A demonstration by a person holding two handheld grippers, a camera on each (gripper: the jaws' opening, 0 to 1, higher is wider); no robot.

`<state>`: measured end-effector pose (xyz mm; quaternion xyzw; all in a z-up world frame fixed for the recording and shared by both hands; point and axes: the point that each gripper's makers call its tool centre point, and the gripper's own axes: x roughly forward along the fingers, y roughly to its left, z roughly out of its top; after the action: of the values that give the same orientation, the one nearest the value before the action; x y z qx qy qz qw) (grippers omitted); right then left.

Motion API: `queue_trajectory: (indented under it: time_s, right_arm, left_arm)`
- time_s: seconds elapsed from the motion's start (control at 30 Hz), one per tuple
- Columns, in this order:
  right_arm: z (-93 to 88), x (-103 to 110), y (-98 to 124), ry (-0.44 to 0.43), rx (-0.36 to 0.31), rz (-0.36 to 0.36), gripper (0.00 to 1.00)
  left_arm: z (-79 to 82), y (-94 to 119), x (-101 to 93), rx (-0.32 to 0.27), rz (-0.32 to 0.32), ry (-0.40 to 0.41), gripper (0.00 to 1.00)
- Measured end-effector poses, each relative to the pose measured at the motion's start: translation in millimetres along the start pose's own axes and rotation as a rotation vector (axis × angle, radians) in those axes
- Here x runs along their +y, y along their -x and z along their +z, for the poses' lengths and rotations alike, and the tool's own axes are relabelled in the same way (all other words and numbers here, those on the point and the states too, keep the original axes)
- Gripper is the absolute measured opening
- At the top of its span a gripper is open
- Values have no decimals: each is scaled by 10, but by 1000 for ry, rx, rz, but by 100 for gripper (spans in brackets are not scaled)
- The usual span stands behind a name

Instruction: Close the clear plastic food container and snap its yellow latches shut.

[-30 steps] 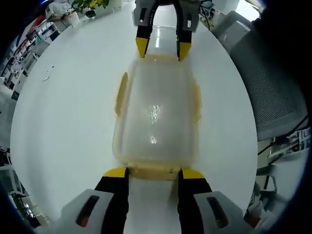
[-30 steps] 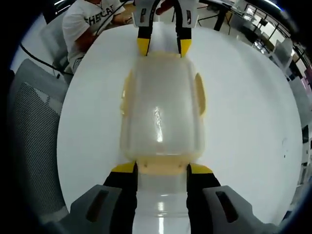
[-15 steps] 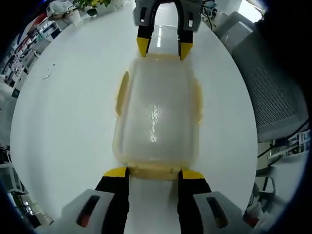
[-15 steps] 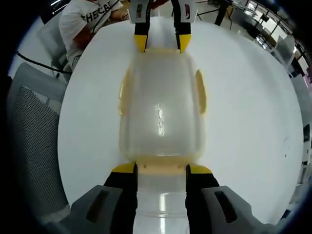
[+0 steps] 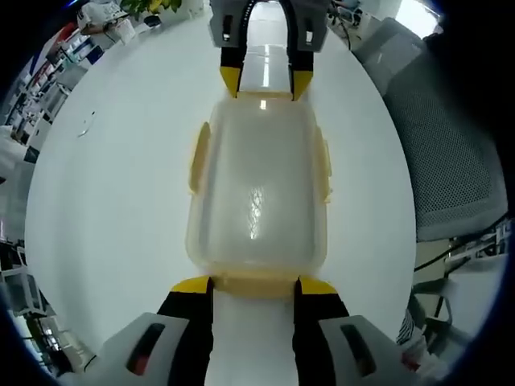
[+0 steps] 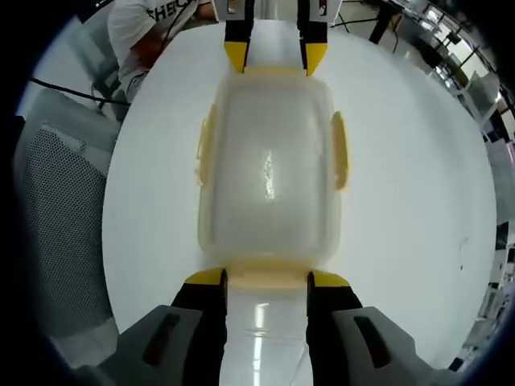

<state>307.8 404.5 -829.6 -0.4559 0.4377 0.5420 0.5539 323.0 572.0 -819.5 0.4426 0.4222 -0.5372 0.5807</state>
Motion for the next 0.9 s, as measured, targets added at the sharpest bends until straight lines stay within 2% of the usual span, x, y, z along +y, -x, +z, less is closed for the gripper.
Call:
queue_trajectory:
  time_s: [0.47,0.67,0.9]
  right_arm:
    - [105,-25,233,-5,-55,-11,35]
    - [69,-113,349,-23,-62,-16,35]
    - [6,-200,423,-22,-62,-29,35]
  left_arm:
    - [14,258,33,0,45,1,33]
    - [111,364,144,-30,54,-6,33]
    - [214,398,233,-12,63,-10,33]
